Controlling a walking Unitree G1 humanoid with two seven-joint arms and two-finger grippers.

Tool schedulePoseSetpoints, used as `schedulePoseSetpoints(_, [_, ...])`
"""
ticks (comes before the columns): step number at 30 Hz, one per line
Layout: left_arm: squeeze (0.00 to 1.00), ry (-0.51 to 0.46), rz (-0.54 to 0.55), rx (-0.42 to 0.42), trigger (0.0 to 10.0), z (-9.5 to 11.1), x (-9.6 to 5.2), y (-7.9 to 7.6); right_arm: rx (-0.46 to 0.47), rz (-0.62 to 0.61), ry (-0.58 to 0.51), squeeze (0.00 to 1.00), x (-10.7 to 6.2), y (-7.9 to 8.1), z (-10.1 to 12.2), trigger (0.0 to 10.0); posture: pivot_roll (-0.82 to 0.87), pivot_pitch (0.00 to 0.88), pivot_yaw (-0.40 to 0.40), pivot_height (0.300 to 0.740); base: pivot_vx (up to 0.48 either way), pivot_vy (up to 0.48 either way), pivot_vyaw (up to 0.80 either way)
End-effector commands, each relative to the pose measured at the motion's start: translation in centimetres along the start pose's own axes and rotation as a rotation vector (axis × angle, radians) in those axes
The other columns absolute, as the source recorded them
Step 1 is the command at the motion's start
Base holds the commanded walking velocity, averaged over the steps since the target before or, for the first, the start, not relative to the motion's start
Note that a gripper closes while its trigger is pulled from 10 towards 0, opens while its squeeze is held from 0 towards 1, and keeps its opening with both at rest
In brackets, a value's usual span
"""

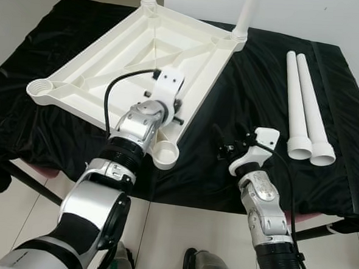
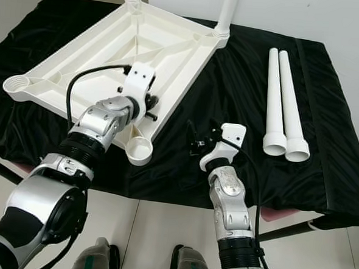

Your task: Building children table

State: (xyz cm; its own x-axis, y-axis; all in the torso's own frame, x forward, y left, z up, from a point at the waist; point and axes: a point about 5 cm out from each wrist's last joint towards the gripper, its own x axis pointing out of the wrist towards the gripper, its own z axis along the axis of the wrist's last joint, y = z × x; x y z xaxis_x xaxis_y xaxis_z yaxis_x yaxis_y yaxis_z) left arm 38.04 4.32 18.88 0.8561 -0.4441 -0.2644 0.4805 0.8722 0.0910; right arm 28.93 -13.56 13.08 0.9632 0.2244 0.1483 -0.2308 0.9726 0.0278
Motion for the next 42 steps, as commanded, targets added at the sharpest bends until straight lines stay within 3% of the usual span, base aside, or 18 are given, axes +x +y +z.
schedulePoseSetpoints(1, [0.0,-0.058,0.02,-0.017,10.0,0.9,-0.1,-0.4,-0.002,-0.008,0.019,0.0,-0.3,-0.1,-0.3,10.0,-0.06,0.071,0.003,0.74,0.0,0.0,0.0])
schedulePoseSetpoints(2, [0.0,-0.108,-0.03,-0.013,10.0,1.6,-0.5,-0.6,-0.001,-0.008,0.019,0.0,-0.3,0.0,-0.3,10.0,-0.06,0.072,0.002,0.74,0.0,0.0,0.0])
schedulePoseSetpoints(6, [0.0,-0.136,-0.102,0.008,10.0,2.1,-1.2,-0.6,0.0,-0.008,0.02,0.0,-0.3,0.0,-0.3,10.0,-0.06,0.072,0.002,0.74,0.0,0.0,0.0])
schedulePoseSetpoints(10, [0.0,-0.135,-0.15,0.106,10.0,1.9,-2.9,0.8,0.003,-0.007,0.019,0.0,-0.4,0.1,-0.3,10.0,-0.05,0.071,0.005,0.74,0.0,0.0,0.0])
schedulePoseSetpoints(12, [0.0,-0.103,-0.161,0.201,10.0,0.8,-4.4,2.5,0.004,-0.007,0.02,0.0,-0.4,0.1,-0.4,10.0,-0.05,0.07,0.004,0.74,0.0,0.0,0.0])
schedulePoseSetpoints(16, [0.0,-0.074,-0.178,0.274,10.0,-0.1,-5.7,3.7,0.004,-0.005,0.02,0.0,-0.5,0.1,-0.4,10.0,-0.05,0.071,0.005,0.74,0.0,0.0,0.0])
schedulePoseSetpoints(18, [0.0,-0.045,-0.21,0.334,10.0,-1.3,-7.2,4.7,0.003,-0.004,0.021,0.0,-0.4,0.1,-0.4,10.0,-0.04,0.07,0.0,0.74,0.0,0.0,0.0])
schedulePoseSetpoints(21, [0.0,-0.029,-0.252,0.367,10.0,-2.0,-8.4,5.1,0.0,0.003,0.024,0.0,-0.4,0.0,-0.4,10.0,-0.03,0.068,-0.006,0.74,0.0,0.0,0.0])
schedulePoseSetpoints(31, [0.0,0.063,-0.45,0.427,10.0,-3.9,-11.4,4.0,-0.025,0.089,0.053,0.0,-0.8,0.2,-0.6,10.0,-0.04,0.062,-0.016,0.74,0.0,0.0,0.0])
schedulePoseSetpoints(42, [0.0,0.091,-0.498,0.465,10.0,-4.5,-11.8,3.6,-0.027,0.097,0.057,0.0,-0.9,0.2,-0.6,10.0,-0.04,0.061,-0.018,0.74,0.0,0.0,0.0])
